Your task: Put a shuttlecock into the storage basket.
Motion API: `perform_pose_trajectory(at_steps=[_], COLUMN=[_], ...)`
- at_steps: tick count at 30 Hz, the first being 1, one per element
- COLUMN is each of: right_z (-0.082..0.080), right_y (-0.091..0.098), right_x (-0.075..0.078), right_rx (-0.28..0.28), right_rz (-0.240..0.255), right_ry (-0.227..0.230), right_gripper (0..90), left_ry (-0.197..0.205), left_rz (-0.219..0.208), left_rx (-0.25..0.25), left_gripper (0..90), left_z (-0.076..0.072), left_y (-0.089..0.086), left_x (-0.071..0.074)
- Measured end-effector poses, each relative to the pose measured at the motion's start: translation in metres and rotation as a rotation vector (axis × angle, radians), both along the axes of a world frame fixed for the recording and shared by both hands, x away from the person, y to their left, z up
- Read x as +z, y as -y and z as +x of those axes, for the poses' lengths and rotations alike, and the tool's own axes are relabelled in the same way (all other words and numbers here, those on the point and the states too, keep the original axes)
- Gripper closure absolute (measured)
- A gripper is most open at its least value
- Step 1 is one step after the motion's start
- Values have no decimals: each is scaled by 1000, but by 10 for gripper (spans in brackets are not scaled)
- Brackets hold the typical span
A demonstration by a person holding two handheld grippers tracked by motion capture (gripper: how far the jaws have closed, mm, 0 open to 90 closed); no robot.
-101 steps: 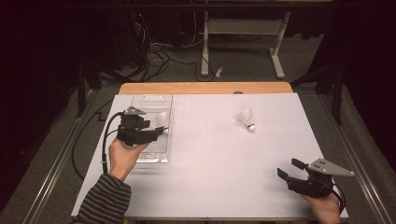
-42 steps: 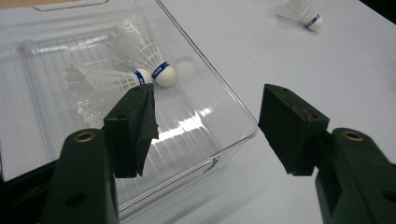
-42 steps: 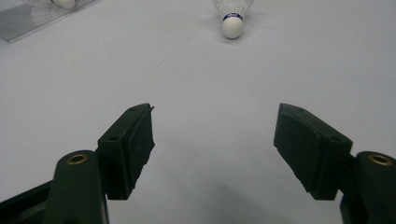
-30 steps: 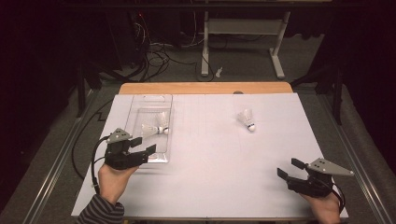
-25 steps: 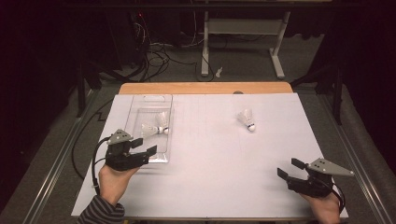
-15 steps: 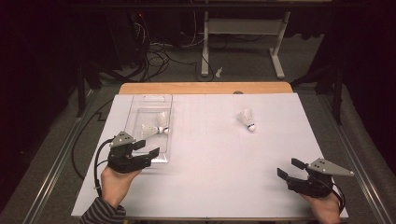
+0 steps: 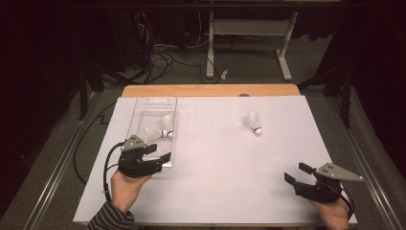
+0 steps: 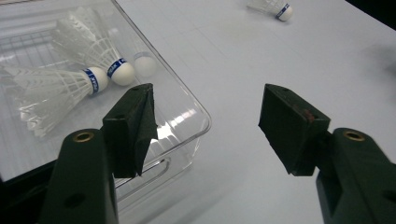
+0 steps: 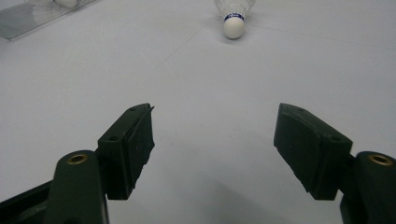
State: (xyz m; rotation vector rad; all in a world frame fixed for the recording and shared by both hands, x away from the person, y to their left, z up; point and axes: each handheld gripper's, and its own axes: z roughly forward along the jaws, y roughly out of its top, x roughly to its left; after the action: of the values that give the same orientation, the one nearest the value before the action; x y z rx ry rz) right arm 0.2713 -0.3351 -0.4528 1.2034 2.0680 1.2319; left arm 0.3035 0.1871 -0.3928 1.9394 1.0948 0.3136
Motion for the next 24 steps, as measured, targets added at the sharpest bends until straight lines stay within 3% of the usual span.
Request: perform_pose_trajectory(at_steps=[24], right_z=[0], right_y=[0], right_x=[0], right_rx=[2], right_rz=[-2], right_ry=[1], right_gripper=[290], left_ry=[-3], left_rz=[-1], left_rx=[-44], left_gripper=[373], left_z=[16], left_y=[25], left_x=[3])
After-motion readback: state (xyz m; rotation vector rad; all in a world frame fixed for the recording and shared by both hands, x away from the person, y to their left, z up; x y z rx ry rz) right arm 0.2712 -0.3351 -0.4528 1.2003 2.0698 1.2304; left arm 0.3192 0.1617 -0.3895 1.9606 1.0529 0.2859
